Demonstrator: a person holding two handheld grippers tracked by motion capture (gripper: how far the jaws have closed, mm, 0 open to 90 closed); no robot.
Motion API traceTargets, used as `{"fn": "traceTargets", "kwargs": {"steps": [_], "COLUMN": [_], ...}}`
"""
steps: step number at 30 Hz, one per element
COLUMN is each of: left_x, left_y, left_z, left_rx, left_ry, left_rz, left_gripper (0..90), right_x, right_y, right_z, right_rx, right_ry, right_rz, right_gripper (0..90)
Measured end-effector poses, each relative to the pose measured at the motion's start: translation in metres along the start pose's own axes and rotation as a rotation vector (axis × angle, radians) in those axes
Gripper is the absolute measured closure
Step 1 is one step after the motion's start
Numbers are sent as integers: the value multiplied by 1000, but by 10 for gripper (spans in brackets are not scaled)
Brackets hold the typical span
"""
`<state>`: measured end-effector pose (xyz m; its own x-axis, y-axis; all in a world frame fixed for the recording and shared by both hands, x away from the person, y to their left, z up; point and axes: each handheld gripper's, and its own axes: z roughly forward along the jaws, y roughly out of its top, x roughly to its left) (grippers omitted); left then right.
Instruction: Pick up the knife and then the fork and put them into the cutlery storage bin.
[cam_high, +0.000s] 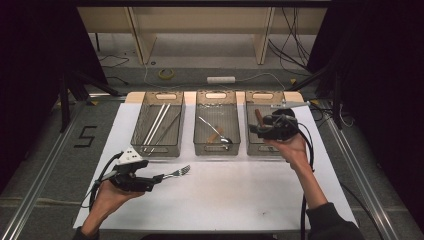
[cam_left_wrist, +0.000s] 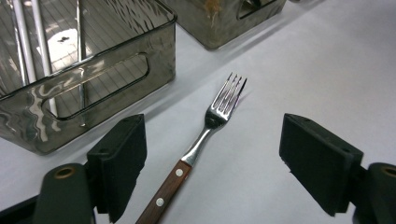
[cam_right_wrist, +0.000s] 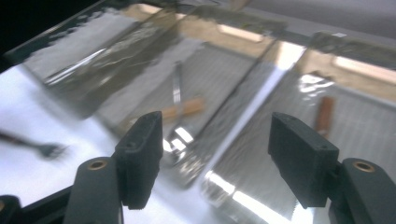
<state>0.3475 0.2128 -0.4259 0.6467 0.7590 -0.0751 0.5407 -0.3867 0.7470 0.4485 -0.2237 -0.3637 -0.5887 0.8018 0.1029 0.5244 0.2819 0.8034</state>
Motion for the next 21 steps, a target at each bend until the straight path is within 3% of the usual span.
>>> {"fn": "traceTargets", "kwargs": {"steps": [8,17,21], "left_x": [2,16,25], "left_y": [4,10,6], "left_z": [9,21,21], "left_rx": [93,224,258], "left_ry": [8,30,24], "left_rz": [44,74,47], "left_gripper": [256,299,308], "right_x": [23,43,53], "right_y": [-38,-68,-77], "right_z": [-20,-24,-25], "right_rx": [-41,-49,-50], "right_ry": [105,159,168], "right_rz": [-18,-48,-70], "right_gripper": [347,328,319]}}
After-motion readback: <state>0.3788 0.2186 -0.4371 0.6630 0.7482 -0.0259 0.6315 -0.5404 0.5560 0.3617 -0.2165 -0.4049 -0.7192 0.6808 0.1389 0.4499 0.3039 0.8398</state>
